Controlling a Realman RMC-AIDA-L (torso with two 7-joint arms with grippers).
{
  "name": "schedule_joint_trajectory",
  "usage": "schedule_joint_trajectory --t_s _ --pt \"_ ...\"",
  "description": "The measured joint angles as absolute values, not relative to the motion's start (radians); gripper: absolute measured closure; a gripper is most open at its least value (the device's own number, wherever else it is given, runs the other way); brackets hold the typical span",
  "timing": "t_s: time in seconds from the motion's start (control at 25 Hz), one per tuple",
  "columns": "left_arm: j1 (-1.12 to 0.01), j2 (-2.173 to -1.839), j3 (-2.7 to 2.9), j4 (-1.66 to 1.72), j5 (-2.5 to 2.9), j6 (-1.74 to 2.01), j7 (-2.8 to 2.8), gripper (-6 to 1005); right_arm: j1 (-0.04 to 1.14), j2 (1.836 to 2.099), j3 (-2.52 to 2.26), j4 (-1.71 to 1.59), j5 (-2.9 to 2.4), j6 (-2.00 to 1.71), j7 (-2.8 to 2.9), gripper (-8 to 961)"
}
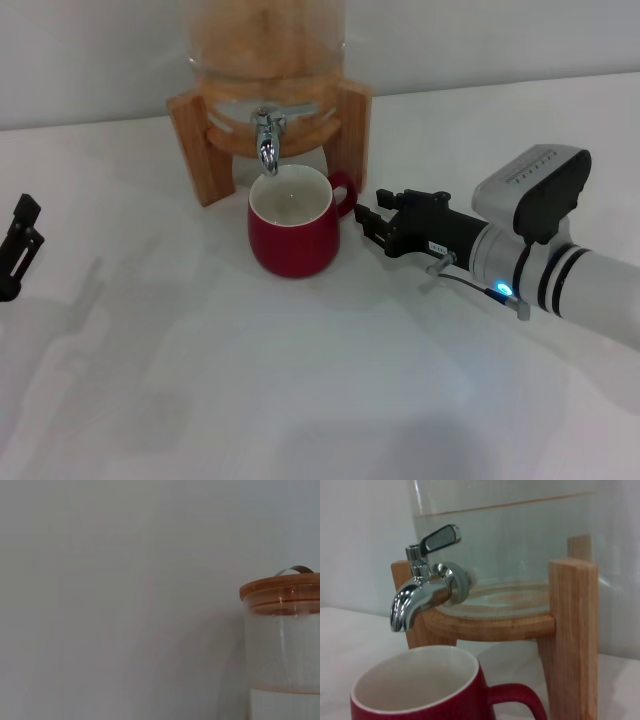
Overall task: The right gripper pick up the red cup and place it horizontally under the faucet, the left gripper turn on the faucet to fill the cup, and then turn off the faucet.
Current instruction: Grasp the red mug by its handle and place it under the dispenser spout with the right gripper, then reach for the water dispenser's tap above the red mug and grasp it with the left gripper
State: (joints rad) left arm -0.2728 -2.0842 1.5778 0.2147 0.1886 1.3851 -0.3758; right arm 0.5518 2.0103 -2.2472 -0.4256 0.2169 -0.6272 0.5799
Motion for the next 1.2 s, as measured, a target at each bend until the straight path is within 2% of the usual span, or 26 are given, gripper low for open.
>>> schedule_joint_trajectory --t_s 0.72,0.96,1.2 --pt "-0.271 -2.083 1.572 0.209 0.188 1.384 -0.369 228 0.514 2.001 -2.243 -0.427 0.213 -0.679 0.580 590" --pt "-0.273 -2.082 1.572 0.207 0.186 1.383 -0.368 228 0.495 1.990 -2.242 -0.430 0.213 -0.704 0.586 590" --pt "-0.274 -2.082 1.572 0.208 0.187 1.382 -0.368 228 0.466 1.965 -2.240 -0.459 0.206 -0.731 0.608 590"
